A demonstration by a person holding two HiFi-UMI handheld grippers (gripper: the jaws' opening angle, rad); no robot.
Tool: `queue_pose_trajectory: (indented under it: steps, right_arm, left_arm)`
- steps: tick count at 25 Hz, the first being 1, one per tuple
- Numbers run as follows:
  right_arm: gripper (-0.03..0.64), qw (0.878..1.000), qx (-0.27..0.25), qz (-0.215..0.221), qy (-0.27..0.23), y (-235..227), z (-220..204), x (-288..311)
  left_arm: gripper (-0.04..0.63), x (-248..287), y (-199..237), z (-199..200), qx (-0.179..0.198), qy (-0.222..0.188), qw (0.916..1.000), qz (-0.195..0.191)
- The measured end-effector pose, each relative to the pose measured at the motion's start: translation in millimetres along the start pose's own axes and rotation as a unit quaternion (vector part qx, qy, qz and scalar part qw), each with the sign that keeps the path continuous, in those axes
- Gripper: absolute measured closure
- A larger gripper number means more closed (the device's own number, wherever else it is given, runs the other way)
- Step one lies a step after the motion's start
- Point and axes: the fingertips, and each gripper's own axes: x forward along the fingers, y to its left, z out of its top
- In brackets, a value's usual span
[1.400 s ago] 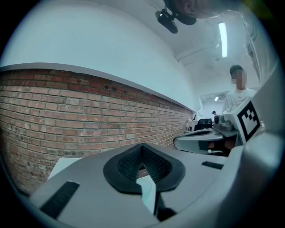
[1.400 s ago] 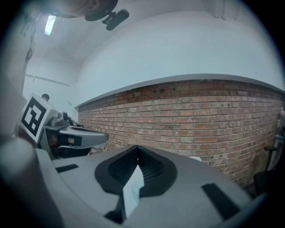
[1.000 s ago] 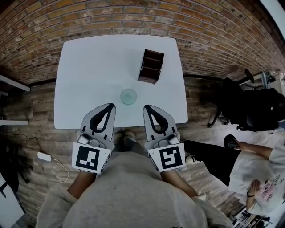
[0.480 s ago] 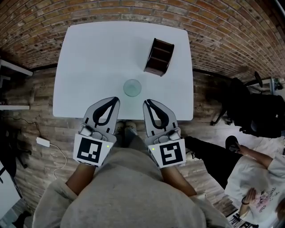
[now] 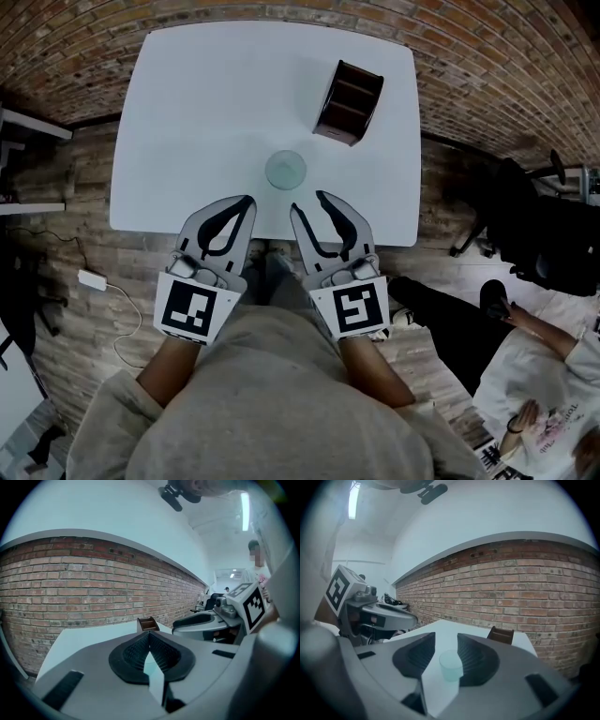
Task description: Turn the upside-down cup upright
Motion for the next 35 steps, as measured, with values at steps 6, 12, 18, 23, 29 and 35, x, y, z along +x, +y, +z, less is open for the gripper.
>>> queue_pose_trajectory:
  steps: [6,12,18,23,29,35]
  right_arm:
    - [0.429,1.0,0.001,0.004,0.025,-1,-20,9]
    - [0.385,0.999,0.0,0.009,0.041,0,-33,20]
    - [0.354,0.999,0.001,0.006,0.051,-1,-45,32]
    - [0.317,0.998,-0.001,0.005,0.067,-4,-57,43]
    - [0.298,0.997,-0.002,0.002,0.079,-10,-67,51]
    - [0.281,0.996,-0.001,0.008,0.093,-13,-79,61]
  left_arm:
    - [0.586,5,0,-7,-0.003,0.008,0.9999,-0.005]
    - [0.586,8,5,-12,-0.007,0.015,0.9999,-0.002]
    - [0.586,8,9,-17,-0.01,0.02,0.9997,0.003]
    - [0.586,9,12,-19,-0.012,0.023,0.9996,0.007]
    - [0.586,12,16,-21,-0.016,0.028,0.9994,0.01]
    - [0.586,17,14,-24,-0.017,0.035,0.9992,0.007]
